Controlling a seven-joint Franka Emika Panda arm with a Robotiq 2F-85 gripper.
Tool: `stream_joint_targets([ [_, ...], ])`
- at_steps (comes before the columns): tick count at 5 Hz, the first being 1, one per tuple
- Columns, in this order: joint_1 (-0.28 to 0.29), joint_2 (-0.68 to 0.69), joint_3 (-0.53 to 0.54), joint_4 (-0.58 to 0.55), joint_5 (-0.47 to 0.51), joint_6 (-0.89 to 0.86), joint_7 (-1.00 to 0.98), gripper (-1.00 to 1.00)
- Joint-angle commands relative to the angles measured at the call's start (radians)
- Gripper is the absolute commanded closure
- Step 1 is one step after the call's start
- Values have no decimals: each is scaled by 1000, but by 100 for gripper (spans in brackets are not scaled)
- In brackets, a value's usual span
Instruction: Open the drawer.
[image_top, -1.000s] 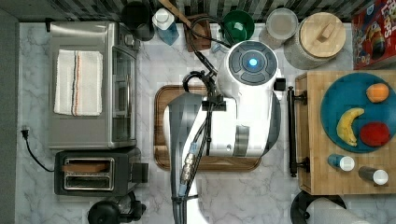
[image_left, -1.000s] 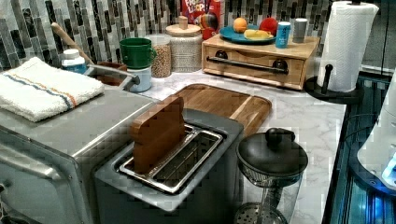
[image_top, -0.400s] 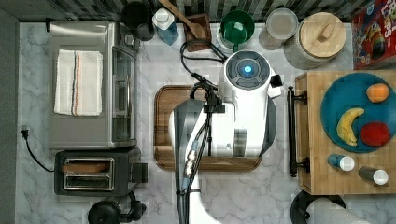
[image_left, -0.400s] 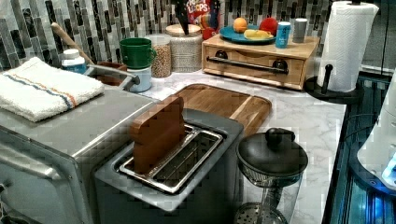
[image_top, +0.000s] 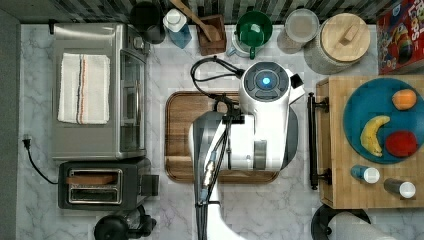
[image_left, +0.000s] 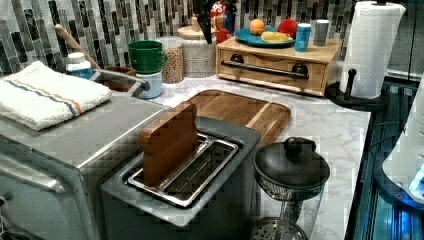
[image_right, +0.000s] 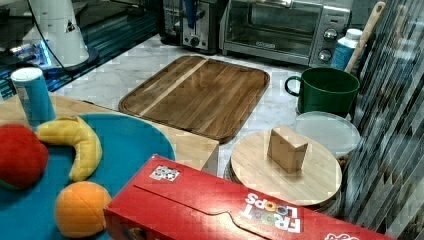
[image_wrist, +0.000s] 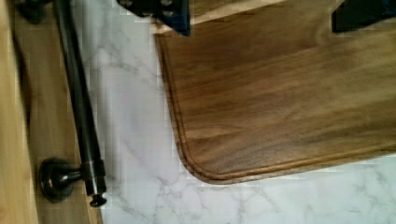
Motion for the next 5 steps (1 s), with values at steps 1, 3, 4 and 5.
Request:
stream_joint_targets([
  [1,-76,-18,-77,-41,-53,189,-333,-100],
  [3,-100,5,-118,-62,-38,266,-451,-100],
  [4,-113,10,-120,-86,-28,298,-457,-100],
  [5,-109,21,-130,-121,-25,347,-441,-100],
])
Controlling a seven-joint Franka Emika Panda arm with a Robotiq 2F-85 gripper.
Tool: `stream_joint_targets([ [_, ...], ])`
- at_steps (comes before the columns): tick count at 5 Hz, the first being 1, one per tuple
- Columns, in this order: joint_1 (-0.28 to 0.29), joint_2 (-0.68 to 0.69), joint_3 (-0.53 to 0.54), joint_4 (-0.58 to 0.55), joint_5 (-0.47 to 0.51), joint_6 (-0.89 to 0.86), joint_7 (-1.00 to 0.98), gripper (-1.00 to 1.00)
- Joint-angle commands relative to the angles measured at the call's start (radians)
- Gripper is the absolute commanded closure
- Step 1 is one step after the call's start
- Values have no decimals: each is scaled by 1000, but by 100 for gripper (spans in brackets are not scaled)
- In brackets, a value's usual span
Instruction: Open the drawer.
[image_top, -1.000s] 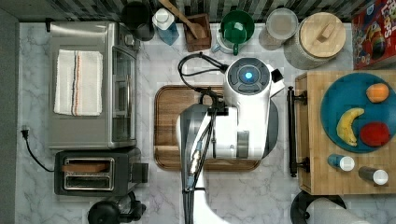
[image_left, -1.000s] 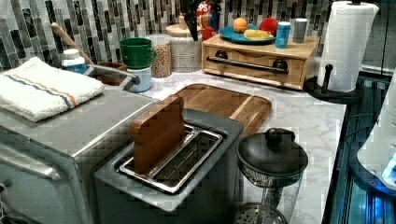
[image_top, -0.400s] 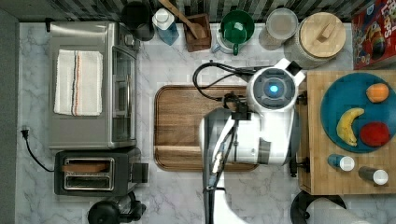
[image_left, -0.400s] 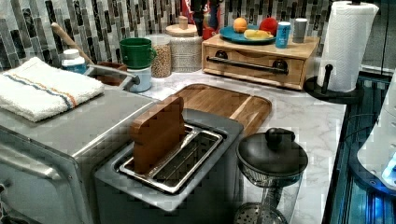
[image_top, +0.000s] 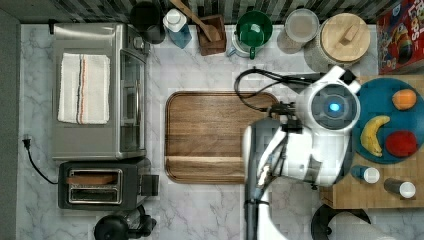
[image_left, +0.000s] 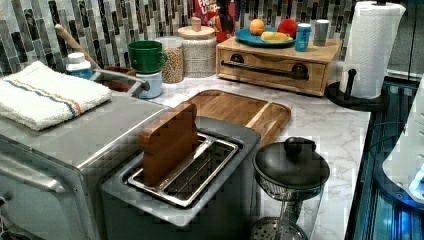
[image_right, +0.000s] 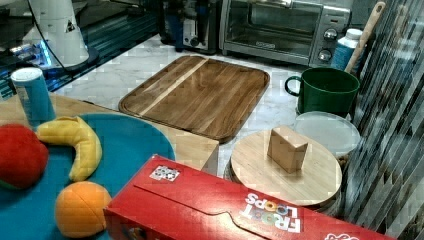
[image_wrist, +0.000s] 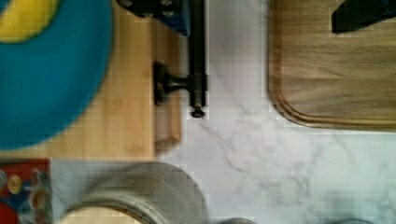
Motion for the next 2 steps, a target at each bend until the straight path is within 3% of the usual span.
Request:
stream_joint_targets([
  [1,27,40,-59,-102,34,112,-23,-100],
  [2,-34,56,-10,-133,49,157,-19,-100],
])
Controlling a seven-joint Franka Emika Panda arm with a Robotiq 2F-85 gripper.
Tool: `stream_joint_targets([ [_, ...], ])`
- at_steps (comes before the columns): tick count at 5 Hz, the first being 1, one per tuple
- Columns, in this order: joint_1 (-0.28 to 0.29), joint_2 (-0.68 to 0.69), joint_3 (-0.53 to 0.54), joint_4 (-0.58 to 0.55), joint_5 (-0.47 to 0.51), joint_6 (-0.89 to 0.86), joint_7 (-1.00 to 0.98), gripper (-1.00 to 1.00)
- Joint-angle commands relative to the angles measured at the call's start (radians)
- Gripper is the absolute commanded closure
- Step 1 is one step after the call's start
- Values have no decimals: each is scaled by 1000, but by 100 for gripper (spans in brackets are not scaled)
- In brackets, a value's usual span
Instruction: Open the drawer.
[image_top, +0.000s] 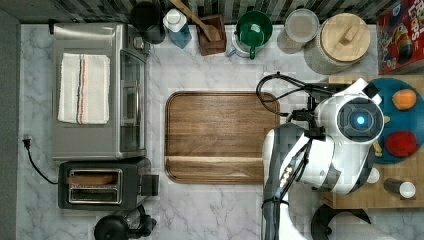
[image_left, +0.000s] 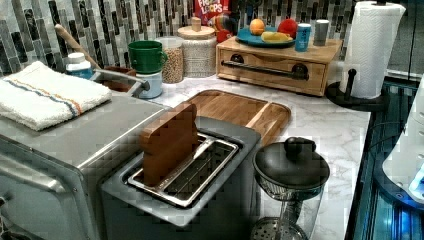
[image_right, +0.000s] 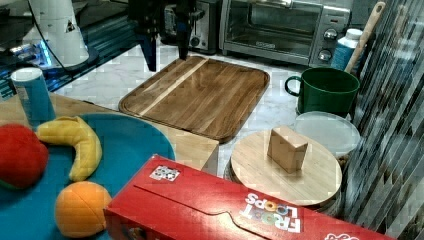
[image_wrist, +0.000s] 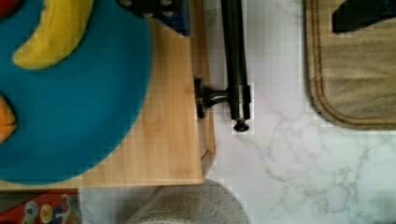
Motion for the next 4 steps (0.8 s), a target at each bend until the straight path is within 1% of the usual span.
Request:
stream_joint_targets([
  [1,1,65,20,-111,63,103,-17,-100],
  [3,-9,116,8,-174,67,263,-12,-100],
  [4,-17,142,15,-189,78,300,10,-100],
])
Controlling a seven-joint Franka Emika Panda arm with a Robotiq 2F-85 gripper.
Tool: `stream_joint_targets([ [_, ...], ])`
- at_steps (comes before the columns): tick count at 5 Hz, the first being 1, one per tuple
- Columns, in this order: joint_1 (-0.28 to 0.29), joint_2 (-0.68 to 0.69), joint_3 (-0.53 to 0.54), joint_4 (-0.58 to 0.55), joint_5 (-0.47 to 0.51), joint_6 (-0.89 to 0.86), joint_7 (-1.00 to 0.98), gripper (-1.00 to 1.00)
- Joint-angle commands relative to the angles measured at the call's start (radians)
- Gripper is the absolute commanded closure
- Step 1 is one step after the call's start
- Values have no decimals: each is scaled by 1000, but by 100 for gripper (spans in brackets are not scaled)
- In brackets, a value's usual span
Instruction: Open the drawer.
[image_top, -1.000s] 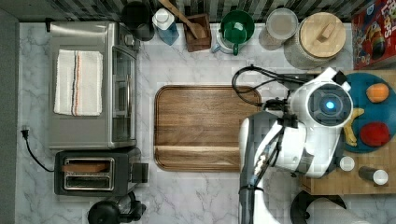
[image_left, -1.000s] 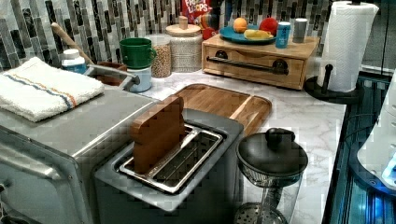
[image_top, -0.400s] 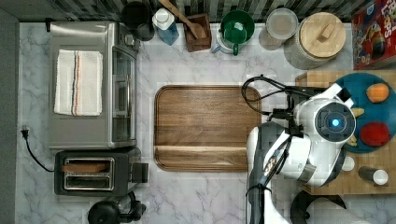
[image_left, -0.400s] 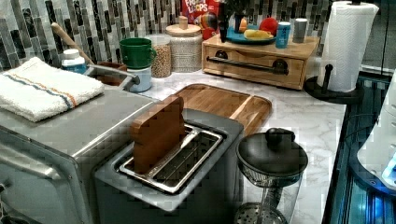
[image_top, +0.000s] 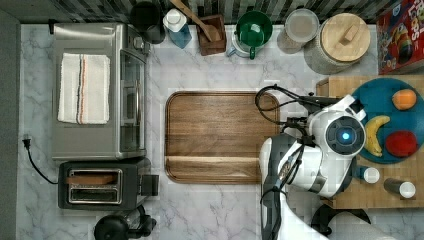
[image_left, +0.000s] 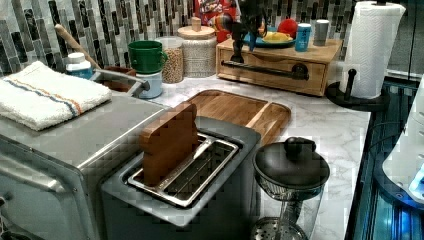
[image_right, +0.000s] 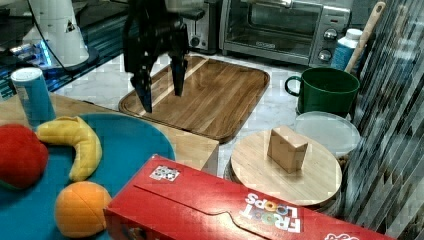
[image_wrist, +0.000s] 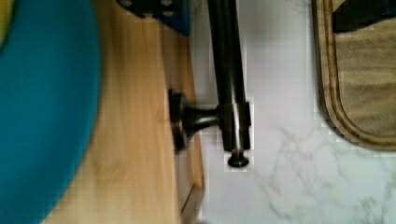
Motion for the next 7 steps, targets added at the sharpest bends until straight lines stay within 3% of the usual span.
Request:
stream_joint_targets([
  [1,23,50,7,-65,17,114,45,-100],
  [2,44,28,14,-63,14,69,79,-100],
  [3,128,8,-31,-60,19,46,117,-100],
  [6,118,108,109,-66,141,161,57,-100],
  [7,121,85,145,-86,186,116,12,-100],
])
